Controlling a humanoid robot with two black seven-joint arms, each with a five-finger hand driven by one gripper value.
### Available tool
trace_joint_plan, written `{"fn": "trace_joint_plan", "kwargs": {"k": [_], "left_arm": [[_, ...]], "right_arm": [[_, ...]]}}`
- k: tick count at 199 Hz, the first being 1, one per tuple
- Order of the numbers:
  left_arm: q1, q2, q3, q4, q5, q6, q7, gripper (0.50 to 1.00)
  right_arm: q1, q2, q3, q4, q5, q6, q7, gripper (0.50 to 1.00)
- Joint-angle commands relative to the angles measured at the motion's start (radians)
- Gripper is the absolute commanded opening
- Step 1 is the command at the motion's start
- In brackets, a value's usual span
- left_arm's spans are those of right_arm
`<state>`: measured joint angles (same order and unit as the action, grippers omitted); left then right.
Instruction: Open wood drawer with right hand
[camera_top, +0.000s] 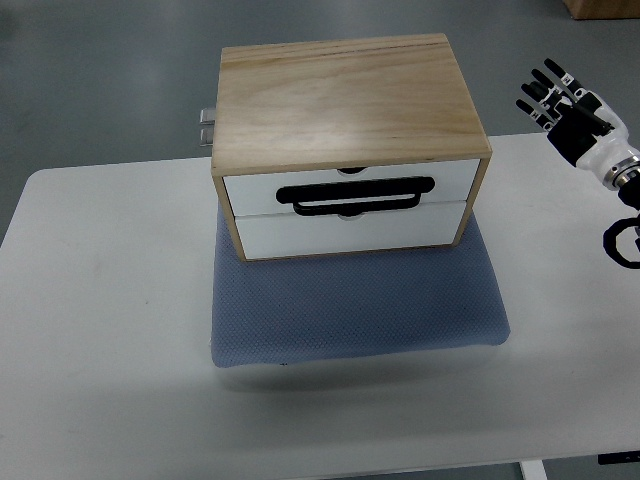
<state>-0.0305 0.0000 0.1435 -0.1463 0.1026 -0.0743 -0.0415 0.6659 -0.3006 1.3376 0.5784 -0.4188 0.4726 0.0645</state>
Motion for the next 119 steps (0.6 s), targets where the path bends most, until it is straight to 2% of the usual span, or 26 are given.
{"fn": "trace_joint_plan", "kwargs": {"k": [1,119], "left_arm": [[0.0,0.0,0.001,-0.001,0.0,0.001,-0.001,1.0],[0.001,0.0,0.001,0.007,-0.001,0.001,-0.008,1.0]], "right_arm": [[0.0,0.0,0.0,0.0,0.0,0.0,0.0,0.932],[0.001,-0.002,0.003,0.0,0.003,0.001,-0.003,0.932]]}}
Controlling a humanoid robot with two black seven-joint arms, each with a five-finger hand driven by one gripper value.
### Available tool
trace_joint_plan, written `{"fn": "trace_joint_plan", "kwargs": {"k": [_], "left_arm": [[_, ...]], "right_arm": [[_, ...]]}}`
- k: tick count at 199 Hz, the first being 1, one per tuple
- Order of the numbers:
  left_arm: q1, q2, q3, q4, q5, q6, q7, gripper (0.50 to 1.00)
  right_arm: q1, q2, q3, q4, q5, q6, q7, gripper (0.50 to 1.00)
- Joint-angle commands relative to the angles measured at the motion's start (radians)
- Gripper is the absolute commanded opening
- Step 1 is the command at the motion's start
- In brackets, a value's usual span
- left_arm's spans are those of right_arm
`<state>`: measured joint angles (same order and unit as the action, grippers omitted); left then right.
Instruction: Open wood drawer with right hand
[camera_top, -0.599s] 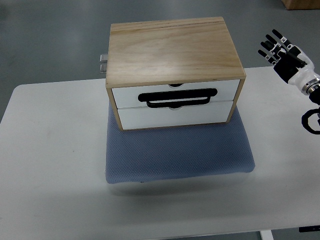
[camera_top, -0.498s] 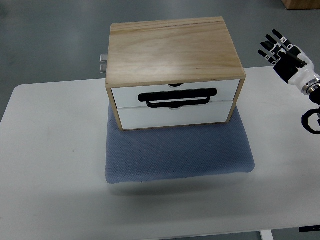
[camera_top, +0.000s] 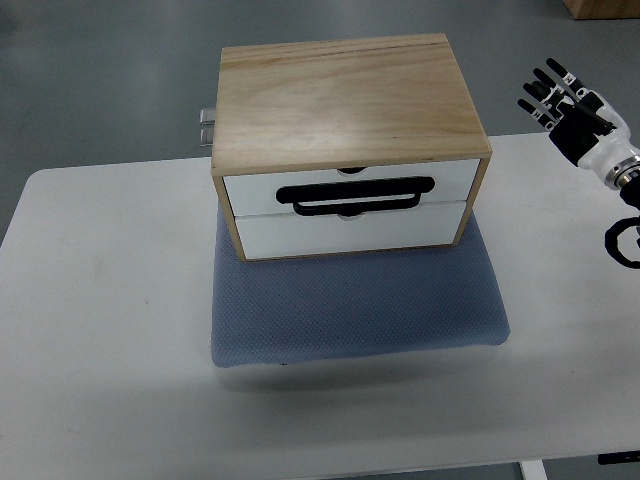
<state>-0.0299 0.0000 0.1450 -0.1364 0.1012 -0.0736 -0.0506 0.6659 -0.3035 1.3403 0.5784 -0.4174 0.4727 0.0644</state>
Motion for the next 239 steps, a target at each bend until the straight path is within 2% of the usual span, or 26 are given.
{"fn": "trace_joint_plan", "kwargs": {"k": [1,239], "left_arm": [[0.001,0.0,-0.002,-0.003,0.0,0.0,0.002,1.0],[0.001,0.0,-0.001,-0.002,0.0,0.0,0.002,1.0]], "right_arm": [[0.001,0.001,0.0,0.0,0.0,0.001,-0.003,0.934],[0.009,-0.011,-0.007,0.006,-0.004,0.003,-0.003,0.932]]}}
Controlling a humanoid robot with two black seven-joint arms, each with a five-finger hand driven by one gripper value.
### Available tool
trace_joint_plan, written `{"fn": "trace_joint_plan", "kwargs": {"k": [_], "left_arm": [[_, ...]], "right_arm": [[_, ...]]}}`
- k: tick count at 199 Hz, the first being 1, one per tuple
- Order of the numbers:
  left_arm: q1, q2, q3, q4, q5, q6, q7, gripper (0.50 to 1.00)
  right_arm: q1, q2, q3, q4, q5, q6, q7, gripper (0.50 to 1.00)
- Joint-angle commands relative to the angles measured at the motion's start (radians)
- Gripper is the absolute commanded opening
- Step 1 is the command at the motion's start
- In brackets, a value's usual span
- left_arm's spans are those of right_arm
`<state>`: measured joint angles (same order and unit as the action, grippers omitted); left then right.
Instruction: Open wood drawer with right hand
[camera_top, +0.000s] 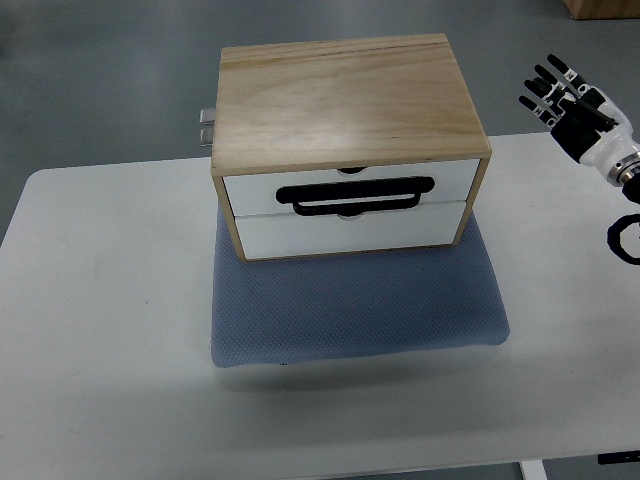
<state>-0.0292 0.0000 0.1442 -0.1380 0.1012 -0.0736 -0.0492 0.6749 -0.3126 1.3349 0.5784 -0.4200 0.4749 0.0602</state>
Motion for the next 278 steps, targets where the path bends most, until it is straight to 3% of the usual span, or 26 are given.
{"fn": "trace_joint_plan", "kwargs": {"k": [1,28,48,72,128,129,162,172,175,200,229,278], "left_arm": [[0.0,0.0,0.0,0.0,0.0,0.0,0.0,1.0],[0.0,0.0,0.0,0.0,0.0,0.0,0.0,1.0],[0.0,0.0,0.0,0.0,0.0,0.0,0.0,1.0],[0.0,0.0,0.0,0.0,0.0,0.0,0.0,1.0],[-0.001,0.0,0.0,0.0,0.0,0.0,0.0,1.0],[0.0,0.0,0.0,0.0,0.0,0.0,0.0,1.0],[0.0,0.0,0.0,0.0,0.0,0.0,0.0,1.0],[0.0,0.0,0.0,0.0,0.0,0.0,0.0,1.0],[-0.001,0.0,0.0,0.0,0.0,0.0,-0.001,1.0],[0.0,0.0,0.0,0.0,0.0,0.0,0.0,1.0],[0.0,0.0,0.0,0.0,0.0,0.0,0.0,1.0],[-0.001,0.0,0.0,0.0,0.0,0.0,0.0,1.0]], "right_arm": [[0.0,-0.002,-0.002,0.008,-0.002,0.001,0.001,0.932],[-0.001,-0.014,-0.045,0.032,0.001,-0.001,0.006,0.932],[0.006,-0.065,-0.103,0.047,0.007,-0.002,0.012,0.932],[0.029,-0.114,-0.175,0.072,0.05,-0.002,0.064,0.932],[0.109,-0.253,-0.395,0.132,0.224,-0.002,0.089,0.93],[0.133,-0.296,-0.47,0.155,0.272,-0.002,0.111,0.93],[0.252,-0.419,-0.744,0.248,0.385,-0.001,0.199,0.93],[0.252,-0.419,-0.744,0.248,0.385,-0.001,0.199,0.93],[0.308,-0.462,-0.845,0.294,0.415,0.002,0.204,0.93],[0.419,-0.531,-0.977,0.373,0.423,0.019,0.204,0.93],[0.577,-0.568,-1.148,0.406,0.418,0.134,0.201,0.93],[0.876,-0.572,-1.49,0.498,0.418,0.136,0.205,0.93]]}}
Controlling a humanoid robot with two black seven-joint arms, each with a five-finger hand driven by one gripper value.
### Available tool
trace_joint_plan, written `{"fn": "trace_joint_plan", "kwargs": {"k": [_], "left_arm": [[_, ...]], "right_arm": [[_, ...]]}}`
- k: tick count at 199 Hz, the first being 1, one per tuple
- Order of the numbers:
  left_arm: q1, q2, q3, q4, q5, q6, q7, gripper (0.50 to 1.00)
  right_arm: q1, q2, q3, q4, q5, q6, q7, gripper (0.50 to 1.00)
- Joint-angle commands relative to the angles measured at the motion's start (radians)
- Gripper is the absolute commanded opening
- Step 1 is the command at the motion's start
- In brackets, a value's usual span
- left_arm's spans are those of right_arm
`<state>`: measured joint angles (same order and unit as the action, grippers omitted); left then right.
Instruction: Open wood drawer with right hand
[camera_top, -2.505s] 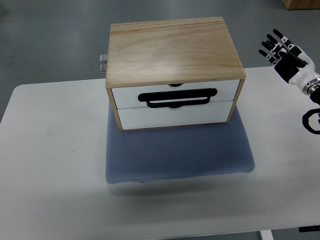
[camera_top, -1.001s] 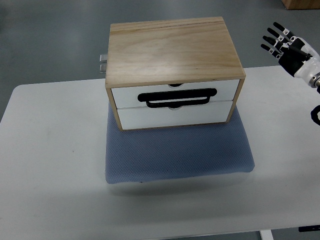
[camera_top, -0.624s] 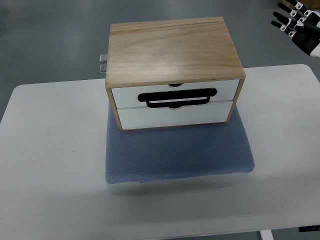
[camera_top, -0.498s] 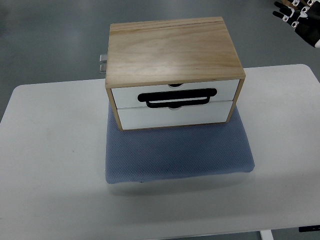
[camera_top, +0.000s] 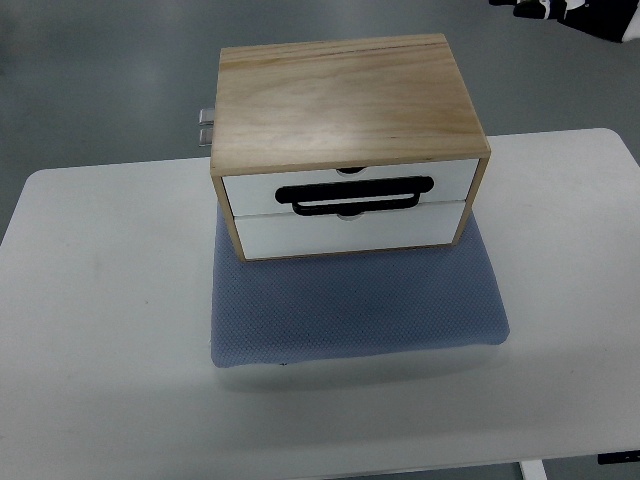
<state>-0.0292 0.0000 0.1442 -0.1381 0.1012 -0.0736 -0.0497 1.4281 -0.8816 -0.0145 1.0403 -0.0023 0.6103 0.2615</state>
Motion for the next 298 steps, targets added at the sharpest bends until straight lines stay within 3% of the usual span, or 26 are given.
{"fn": "trace_joint_plan", "kwargs": {"k": [1,33,36,48,64,105,137,215,298], "left_arm": [[0.0,0.0,0.0,0.0,0.0,0.0,0.001,1.0],[0.0,0.0,0.0,0.0,0.0,0.0,0.001,1.0],[0.0,0.0,0.0,0.0,0.0,0.0,0.001,1.0],[0.0,0.0,0.0,0.0,0.0,0.0,0.001,1.0],[0.0,0.0,0.0,0.0,0.0,0.0,0.001,1.0],[0.0,0.0,0.0,0.0,0.0,0.0,0.001,1.0],[0.0,0.0,0.0,0.0,0.0,0.0,0.001,1.0],[0.0,0.0,0.0,0.0,0.0,0.0,0.001,1.0],[0.0,0.0,0.0,0.0,0.0,0.0,0.001,1.0]], "right_arm": [[0.138,-0.003,-0.157,0.041,0.001,0.001,0.004,0.93],[0.278,0.003,-0.309,0.096,-0.001,0.001,0.004,0.93],[0.337,0.012,-0.373,0.121,-0.002,0.001,0.001,0.93],[0.345,0.013,-0.386,0.126,-0.004,0.001,0.001,0.93],[0.451,0.066,-0.527,0.185,-0.011,0.001,-0.001,0.93],[0.546,0.162,-0.7,0.257,-0.016,0.001,-0.001,0.93],[0.569,0.21,-0.734,0.303,-0.044,-0.07,-0.004,0.93],[0.594,0.273,-0.733,0.38,-0.077,-0.093,-0.024,0.928],[0.591,0.408,-0.731,0.392,-0.077,-0.204,-0.039,0.928]]}}
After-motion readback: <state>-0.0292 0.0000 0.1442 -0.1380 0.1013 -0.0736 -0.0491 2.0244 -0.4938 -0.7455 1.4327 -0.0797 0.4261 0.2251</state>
